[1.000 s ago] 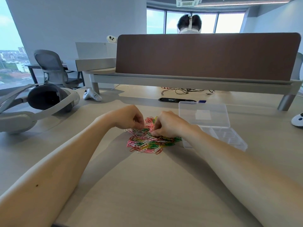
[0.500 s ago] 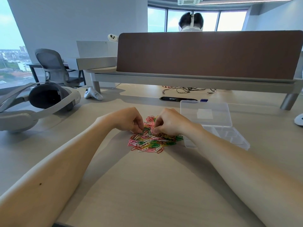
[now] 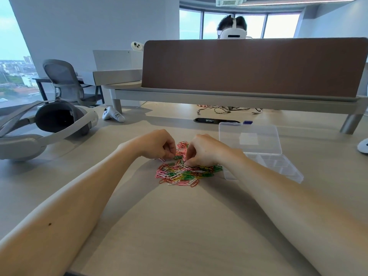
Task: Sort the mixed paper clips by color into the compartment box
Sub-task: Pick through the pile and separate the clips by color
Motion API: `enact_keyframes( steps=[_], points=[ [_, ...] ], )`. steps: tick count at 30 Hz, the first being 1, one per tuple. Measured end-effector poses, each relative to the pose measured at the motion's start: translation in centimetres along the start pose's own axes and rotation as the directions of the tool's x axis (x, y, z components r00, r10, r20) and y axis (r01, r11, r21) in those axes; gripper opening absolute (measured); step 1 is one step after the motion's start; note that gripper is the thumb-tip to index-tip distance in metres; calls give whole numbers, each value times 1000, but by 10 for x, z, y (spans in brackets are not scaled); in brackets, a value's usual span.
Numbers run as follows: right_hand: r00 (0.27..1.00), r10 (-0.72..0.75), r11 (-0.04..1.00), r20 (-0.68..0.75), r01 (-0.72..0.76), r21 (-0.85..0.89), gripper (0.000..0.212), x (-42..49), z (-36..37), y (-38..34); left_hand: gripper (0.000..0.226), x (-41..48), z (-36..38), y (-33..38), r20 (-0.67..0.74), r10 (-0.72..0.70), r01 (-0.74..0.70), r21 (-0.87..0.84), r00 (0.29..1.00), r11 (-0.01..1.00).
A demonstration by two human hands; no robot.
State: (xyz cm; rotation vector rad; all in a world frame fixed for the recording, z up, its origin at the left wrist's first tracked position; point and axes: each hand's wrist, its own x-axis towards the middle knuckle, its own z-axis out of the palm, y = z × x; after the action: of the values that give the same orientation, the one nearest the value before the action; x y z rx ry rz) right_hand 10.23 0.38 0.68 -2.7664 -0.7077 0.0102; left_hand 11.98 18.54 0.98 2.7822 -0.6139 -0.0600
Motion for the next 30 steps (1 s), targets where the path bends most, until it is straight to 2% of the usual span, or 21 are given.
enact_keyframes(
  steps=[7, 16, 23, 30],
  points=[
    [999, -12, 1000, -50, 11, -5, 13, 3, 4, -2, 14, 0, 0, 1, -18, 26, -26, -31, 999, 999],
    [996, -8, 998, -90, 14, 64, 20, -2, -3, 5, 17, -3, -1, 6, -58, 61, -68, -112, 996, 991],
    [999, -49, 999, -22, 49, 8, 12, -3, 4, -3, 17, -3, -1, 7, -56, 58, -64, -99, 997, 993],
    [999, -32, 999, -26, 32, 14, 14, -4, 4, -2, 17, -4, -1, 8, -58, 46, -52, -115, 997, 992]
  ],
)
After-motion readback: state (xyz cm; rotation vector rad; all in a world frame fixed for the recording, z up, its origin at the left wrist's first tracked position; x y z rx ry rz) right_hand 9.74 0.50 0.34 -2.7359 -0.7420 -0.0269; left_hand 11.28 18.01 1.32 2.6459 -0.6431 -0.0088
